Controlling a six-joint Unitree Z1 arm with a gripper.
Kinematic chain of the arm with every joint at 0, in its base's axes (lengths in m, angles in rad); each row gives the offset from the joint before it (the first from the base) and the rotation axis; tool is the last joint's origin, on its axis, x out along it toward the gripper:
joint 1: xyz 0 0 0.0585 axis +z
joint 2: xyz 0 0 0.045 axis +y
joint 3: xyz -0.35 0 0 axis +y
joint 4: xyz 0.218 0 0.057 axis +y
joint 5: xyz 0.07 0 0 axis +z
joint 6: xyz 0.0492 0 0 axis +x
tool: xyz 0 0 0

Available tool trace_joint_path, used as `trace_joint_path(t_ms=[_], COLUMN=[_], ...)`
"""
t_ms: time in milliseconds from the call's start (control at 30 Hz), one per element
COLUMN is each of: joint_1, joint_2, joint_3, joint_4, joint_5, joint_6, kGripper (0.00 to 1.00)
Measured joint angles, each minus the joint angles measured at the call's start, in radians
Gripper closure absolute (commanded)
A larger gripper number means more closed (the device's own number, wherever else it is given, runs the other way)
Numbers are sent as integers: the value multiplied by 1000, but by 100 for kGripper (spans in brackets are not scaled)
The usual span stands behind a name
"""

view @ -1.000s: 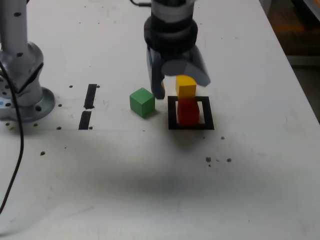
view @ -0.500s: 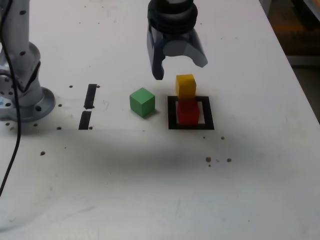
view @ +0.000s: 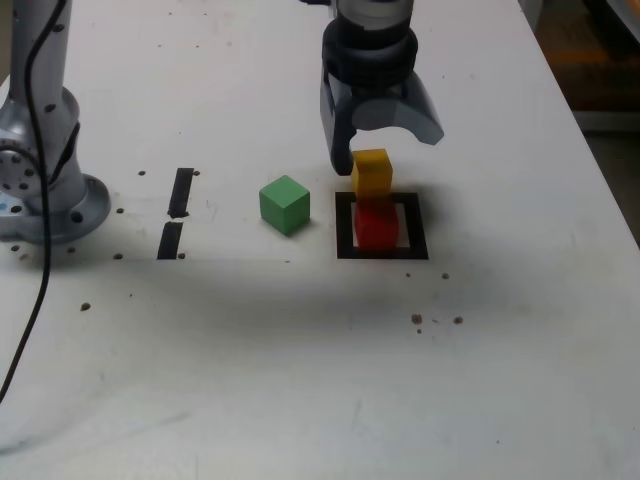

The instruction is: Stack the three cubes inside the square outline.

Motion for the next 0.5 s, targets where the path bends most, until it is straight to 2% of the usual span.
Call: trace_joint_path(t_ms=[500], joint_1=[26], joint_2=[15], joint_3=[96], joint_4=[-98], joint_5=[0], joint_6=[0], kGripper=[6])
